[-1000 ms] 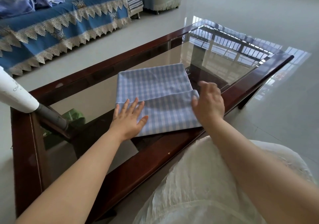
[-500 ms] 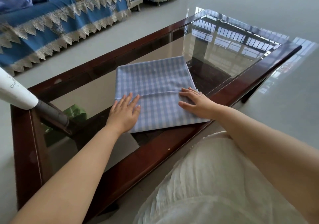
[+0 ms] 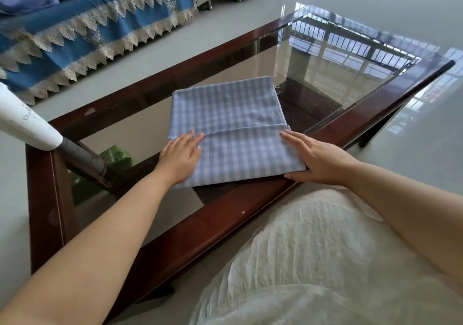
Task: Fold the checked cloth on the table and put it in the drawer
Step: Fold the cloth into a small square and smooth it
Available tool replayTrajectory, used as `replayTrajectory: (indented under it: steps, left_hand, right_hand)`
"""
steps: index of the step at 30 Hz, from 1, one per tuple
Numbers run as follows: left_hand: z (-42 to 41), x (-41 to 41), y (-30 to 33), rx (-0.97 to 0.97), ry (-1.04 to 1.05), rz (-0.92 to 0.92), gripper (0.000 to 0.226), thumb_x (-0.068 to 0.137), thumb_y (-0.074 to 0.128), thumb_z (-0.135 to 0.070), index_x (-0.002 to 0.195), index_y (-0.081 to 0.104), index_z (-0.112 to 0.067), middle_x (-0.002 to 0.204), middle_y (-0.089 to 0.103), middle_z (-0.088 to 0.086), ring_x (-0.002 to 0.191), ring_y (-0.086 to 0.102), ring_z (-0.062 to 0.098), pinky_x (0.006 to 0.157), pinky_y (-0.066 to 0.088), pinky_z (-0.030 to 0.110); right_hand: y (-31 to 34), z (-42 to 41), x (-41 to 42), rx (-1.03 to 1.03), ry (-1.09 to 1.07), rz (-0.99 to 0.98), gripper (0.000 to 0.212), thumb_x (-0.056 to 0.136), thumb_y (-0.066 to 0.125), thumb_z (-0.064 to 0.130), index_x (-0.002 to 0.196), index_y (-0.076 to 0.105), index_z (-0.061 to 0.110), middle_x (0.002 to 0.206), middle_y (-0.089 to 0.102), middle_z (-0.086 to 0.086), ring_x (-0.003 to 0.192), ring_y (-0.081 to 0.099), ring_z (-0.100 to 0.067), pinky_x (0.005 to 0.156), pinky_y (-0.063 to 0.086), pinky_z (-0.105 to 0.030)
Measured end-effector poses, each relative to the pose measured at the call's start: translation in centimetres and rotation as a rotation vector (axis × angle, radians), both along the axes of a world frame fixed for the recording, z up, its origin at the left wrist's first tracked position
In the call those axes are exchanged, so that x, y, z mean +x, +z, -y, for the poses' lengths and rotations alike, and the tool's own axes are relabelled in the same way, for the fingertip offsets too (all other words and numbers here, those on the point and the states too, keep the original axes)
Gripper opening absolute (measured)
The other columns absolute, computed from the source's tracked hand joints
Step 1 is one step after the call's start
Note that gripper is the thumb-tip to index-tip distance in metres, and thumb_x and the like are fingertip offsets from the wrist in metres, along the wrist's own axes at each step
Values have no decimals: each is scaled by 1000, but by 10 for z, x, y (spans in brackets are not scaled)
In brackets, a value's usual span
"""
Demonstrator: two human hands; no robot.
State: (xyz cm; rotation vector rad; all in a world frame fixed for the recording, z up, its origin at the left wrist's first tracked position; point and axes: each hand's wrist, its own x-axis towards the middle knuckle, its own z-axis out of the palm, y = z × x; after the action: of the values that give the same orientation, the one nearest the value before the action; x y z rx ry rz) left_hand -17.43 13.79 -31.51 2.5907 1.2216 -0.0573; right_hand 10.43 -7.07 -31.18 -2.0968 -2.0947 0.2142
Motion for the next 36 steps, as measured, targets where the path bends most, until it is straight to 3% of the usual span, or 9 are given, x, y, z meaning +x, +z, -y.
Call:
replayTrajectory:
  steps: [4, 7, 11, 16, 19, 23, 27, 33, 36]
  left_hand:
    - [-1, 0, 1, -7, -4, 0, 47, 102, 22, -36, 149, 20, -33, 160, 11, -6, 148, 6, 15, 119, 1, 39]
    - [1, -1, 1, -18, -8, 1, 47, 103, 19, -38, 150, 18, -34, 160, 9, -7, 148, 4, 14, 118, -1, 39]
    - [2, -2, 1, -18, -10, -1, 48, 103, 16, -40, 150, 17, -34, 160, 8, -8, 148, 2, 14, 118, -3, 39]
    - [3, -2, 2, -25, -15, -3, 48, 103, 17, -40, 150, 16, -34, 160, 7, -8, 148, 1, 14, 118, -3, 39]
    - [2, -2, 0, -25, -17, 2, 48, 102, 16, -41, 150, 15, -35, 160, 7, -8, 148, 1, 13, 118, -3, 39]
    - [2, -3, -1, -28, -11, -8, 48, 102, 15, -41, 150, 14, -35, 160, 5, -9, 148, 0, 13, 118, -5, 38]
    - [0, -2, -1, -39, -31, -9, 49, 102, 15, -42, 150, 14, -35, 160, 5, -11, 147, -1, 12, 118, -4, 38]
    - [-28, -45, 6, -83, -204, 209, 44, 102, 30, -30, 145, 36, -24, 150, 27, -16, 143, 20, 7, 120, 17, 36]
    - [-37, -58, 10, -92, -253, 163, 45, 100, 41, -16, 144, 37, -22, 150, 29, -14, 142, 21, 5, 119, 19, 33]
  right_hand:
    - [-8, -5, 7, 249, 219, 155, 73, 93, 30, 62, 141, 29, 7, 137, 51, -20, 125, 51, -35, 95, 51, -43]
    - [-12, -6, 9, 332, 285, 177, 66, 87, 51, 41, 140, 31, 7, 138, 49, -20, 131, 44, -34, 108, 38, -41]
    - [-11, -8, 0, 306, 246, 63, 80, 70, 61, 19, 143, 29, 13, 148, 38, -13, 140, 31, -28, 114, 29, -44]
    - [-12, -10, 11, 273, 111, -55, 97, 70, 74, 35, 148, 19, 20, 151, 31, -1, 142, 26, -19, 114, 28, -44]
    - [-12, -17, 22, 203, 112, 28, 93, 75, 62, 59, 149, 18, 25, 154, 26, 2, 144, 20, -18, 115, 23, -44]
    - [-16, -32, 21, 220, 116, 11, 80, 80, 71, 33, 147, 29, 24, 154, 30, -1, 145, 20, -21, 115, 26, -46]
    - [-11, -43, 23, 218, 191, 60, 63, 83, 66, 28, 141, 43, 21, 146, 44, -3, 139, 35, -24, 111, 33, -49]
    - [-18, -42, 25, 152, 86, -230, 65, 80, 72, 7, 138, 48, 24, 145, 44, 3, 137, 35, -17, 111, 35, -43]
    - [-19, -45, 27, 130, 37, -332, 67, 75, 73, -1, 133, 53, 26, 142, 49, 5, 136, 39, -16, 110, 37, -42]
